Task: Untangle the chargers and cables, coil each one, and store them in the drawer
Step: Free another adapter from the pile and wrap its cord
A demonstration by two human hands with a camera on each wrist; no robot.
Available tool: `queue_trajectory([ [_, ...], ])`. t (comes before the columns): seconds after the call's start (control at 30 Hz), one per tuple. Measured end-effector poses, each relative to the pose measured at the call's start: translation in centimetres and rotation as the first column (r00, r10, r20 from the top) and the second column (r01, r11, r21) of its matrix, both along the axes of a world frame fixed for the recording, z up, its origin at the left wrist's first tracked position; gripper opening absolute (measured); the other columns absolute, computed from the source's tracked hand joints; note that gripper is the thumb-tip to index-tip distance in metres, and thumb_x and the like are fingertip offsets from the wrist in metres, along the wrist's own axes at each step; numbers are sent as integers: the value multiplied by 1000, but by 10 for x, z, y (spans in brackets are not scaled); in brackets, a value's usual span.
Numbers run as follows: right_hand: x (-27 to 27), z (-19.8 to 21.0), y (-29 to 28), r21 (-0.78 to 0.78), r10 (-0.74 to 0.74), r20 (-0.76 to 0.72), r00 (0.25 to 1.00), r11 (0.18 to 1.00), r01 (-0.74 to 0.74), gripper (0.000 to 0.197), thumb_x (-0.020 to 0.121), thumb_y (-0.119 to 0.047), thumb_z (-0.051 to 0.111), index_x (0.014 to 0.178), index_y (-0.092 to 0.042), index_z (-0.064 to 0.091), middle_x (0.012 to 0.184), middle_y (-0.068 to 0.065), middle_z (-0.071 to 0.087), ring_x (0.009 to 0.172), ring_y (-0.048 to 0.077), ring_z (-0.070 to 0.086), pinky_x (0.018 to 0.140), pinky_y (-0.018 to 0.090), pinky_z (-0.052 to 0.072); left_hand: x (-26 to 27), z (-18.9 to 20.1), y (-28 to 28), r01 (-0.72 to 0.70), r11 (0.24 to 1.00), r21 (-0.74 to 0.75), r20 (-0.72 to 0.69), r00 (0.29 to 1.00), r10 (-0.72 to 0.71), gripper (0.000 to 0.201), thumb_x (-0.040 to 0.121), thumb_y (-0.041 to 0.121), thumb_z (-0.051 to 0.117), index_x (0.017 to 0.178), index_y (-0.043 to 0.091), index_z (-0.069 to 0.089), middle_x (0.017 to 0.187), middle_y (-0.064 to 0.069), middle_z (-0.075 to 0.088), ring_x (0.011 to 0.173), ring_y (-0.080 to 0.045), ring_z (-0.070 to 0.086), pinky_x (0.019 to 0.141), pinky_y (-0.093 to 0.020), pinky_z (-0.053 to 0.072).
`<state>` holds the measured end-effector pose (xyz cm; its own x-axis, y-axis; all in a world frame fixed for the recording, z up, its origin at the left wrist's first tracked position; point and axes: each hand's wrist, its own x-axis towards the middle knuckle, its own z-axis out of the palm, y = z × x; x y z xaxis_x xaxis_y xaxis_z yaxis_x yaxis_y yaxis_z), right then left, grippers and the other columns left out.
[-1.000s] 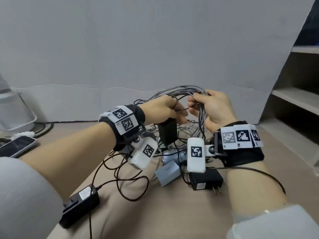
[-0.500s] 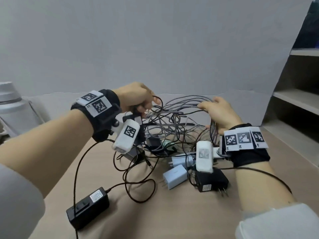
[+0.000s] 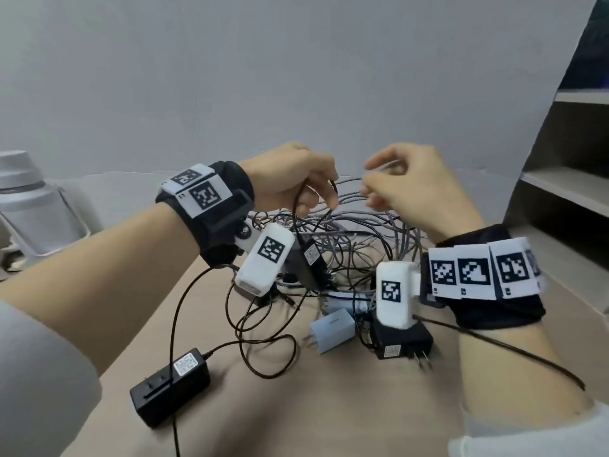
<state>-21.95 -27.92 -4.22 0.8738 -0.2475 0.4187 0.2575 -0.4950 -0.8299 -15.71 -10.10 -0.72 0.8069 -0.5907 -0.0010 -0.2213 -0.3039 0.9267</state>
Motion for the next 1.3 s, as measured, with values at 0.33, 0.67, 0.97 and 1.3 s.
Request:
queue_trajectory([
  [0.33,24,-50,31,-240,314,-411,856,868,-434,13,94,-19,64,100,-10,71,94,10,76,78,18,75,70,41,64,-7,13,9,66,992,-110,163,986,-47,48,99,5,49,56,14,28,53,-6,45,41,-11,14,41,-15,12],
  [0.67,26,-29,6,-1,15,53,999,1000,-15,17,103,-19,53,96,-11,66,89,4,76,54,22,71,38,28,45,7,-7,21,-169,972,-163,171,966,197,36,106,33,43,73,19,41,55,6,32,46,-12,20,40,-18,16],
  [0.97,18,-20,13,383,23,201,979,918,-101,10,103,-10,52,103,-4,60,76,10,72,59,23,71,48,31,57,-5,-38,12,159,984,78,88,982,-165,37,85,62,59,110,36,65,63,1,20,51,-13,15,44,-20,13],
  [1.3,12,-10,18,479,-2,284,959,867,-140,4,100,-15,60,99,-11,60,84,9,76,73,15,65,58,26,54,1,-8,2,-51,971,233,397,917,-47,30,99,37,63,90,9,69,48,5,36,40,-14,30,40,-19,28],
])
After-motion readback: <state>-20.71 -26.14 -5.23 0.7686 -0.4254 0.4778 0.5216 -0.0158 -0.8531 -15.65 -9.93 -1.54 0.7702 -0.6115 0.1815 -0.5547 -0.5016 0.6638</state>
